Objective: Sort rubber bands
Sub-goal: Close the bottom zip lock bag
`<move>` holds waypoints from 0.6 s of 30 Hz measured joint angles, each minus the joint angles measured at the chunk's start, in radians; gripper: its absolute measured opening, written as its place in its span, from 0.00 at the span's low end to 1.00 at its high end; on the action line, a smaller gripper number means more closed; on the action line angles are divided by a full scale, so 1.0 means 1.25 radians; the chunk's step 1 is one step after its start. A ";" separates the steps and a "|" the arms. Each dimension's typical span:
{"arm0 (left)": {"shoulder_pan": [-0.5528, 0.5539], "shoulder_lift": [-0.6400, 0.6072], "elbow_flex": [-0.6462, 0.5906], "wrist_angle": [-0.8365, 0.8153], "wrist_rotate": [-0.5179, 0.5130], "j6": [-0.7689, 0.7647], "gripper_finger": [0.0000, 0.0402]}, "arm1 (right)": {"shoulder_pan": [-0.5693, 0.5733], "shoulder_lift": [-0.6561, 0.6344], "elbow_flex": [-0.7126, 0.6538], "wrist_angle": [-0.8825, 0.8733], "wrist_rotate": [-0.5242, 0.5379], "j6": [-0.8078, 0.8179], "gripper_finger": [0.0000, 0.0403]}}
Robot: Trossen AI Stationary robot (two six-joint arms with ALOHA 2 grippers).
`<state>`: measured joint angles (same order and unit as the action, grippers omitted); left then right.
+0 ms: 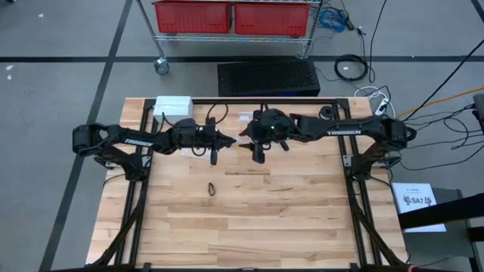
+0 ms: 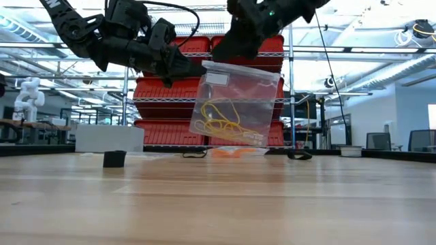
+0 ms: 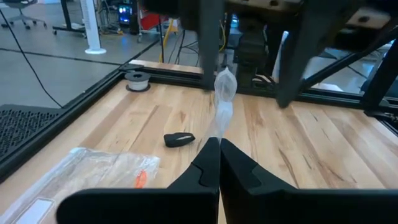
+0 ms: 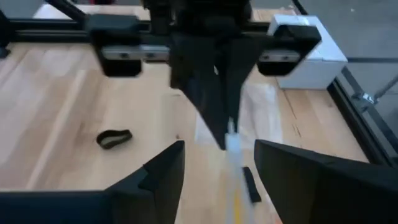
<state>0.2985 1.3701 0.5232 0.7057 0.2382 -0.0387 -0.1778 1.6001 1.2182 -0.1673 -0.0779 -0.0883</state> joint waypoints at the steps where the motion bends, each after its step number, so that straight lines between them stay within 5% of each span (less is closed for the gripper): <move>1: 0.000 0.000 0.000 0.000 0.000 0.000 0.00 | -0.002 0.005 0.000 0.006 0.000 0.000 0.46; 7: 0.000 0.000 0.000 0.000 0.000 0.000 0.00 | -0.007 0.017 0.000 0.024 -0.001 -0.008 0.36; 15: 0.000 0.000 0.000 0.008 0.000 0.000 0.00 | -0.007 0.017 0.000 0.021 -0.001 -0.022 0.06; 18: 0.000 0.000 0.000 0.009 0.000 -0.001 0.00 | -0.007 0.017 0.000 0.014 -0.001 -0.023 0.02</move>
<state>0.2985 1.3701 0.5228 0.7173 0.2379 -0.0397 -0.1867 1.6211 1.2182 -0.1492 -0.0795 -0.1165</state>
